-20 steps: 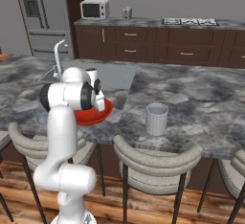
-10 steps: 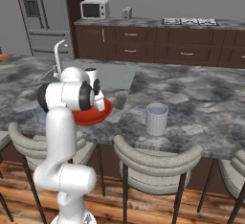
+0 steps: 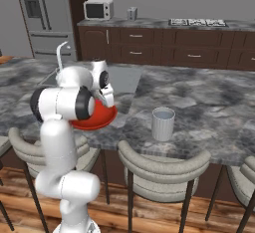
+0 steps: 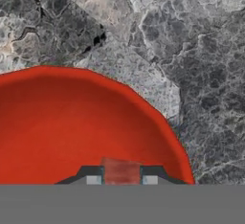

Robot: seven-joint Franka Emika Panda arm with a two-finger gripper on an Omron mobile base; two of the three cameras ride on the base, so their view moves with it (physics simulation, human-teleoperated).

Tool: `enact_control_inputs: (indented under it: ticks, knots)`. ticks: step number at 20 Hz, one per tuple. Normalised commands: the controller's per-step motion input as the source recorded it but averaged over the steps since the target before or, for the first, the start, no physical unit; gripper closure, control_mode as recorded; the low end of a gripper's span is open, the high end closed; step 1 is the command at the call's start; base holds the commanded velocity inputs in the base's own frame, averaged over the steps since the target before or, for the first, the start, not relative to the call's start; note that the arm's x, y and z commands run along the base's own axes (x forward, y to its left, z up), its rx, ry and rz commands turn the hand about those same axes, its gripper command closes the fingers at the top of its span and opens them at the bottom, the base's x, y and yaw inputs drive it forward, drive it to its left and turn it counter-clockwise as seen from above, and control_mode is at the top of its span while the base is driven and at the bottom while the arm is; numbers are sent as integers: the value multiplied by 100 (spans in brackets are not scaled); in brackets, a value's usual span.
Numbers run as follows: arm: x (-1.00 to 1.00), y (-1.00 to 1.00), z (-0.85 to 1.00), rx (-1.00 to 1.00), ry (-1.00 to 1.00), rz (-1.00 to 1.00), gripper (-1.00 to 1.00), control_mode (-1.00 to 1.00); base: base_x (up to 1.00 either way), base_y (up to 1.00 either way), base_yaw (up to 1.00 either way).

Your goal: There are four ice cubes in the ice bowl. Place two ice cubes in each glass of water.

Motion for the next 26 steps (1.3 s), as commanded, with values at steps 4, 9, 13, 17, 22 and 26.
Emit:
enact_control_inputs:
  ticks: [4,9,13,17,22,26]
  knots:
    - [-67,-56,72,0,0,0,100,-100,0,0,0]
    - [-78,-84,55,0,0,0,100,-100,0,0,0]
    - [-49,-99,42,0,0,0,100,-100,0,0,0]
    - [-17,-100,29,0,0,0,100,-100,0,0,0]
    - [-1,-100,4,0,0,0,100,-100,0,0,0]
    - [14,-86,0,1,0,0,100,-100,0,0,0]
